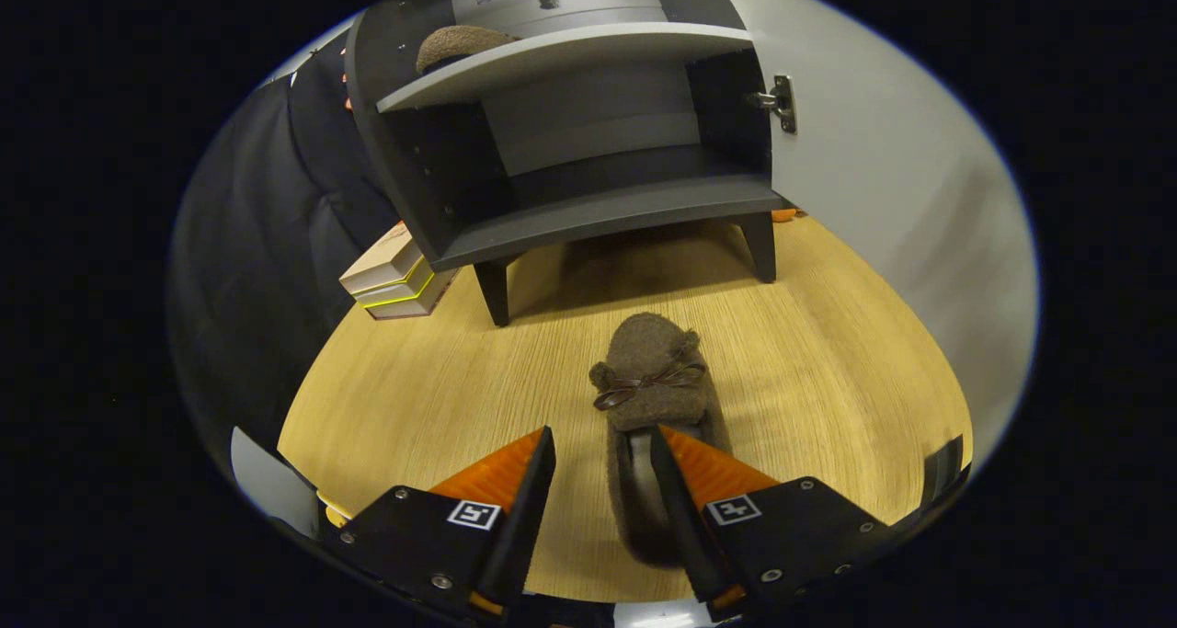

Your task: Open the shoe cabinet door, grab the shoes and put them into the shoe cabinet, then close the shoe cabinet door.

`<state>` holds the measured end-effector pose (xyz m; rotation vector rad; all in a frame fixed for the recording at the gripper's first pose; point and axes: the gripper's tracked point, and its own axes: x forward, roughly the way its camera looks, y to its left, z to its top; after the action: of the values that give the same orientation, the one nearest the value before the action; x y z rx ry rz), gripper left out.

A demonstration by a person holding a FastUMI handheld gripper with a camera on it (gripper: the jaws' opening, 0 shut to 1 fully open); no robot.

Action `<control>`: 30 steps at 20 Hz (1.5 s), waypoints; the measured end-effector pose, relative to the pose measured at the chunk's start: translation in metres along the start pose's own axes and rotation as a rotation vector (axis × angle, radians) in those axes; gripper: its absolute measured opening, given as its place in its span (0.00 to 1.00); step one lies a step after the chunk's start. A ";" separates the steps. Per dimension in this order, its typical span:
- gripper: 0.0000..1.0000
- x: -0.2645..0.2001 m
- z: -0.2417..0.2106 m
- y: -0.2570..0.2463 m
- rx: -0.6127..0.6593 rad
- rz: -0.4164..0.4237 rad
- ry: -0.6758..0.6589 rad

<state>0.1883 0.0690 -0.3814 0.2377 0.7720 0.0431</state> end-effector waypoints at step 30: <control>0.07 -0.076 0.193 0.016 -0.086 0.011 -0.234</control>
<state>0.2690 0.0371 -0.1923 0.1613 0.5344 0.0578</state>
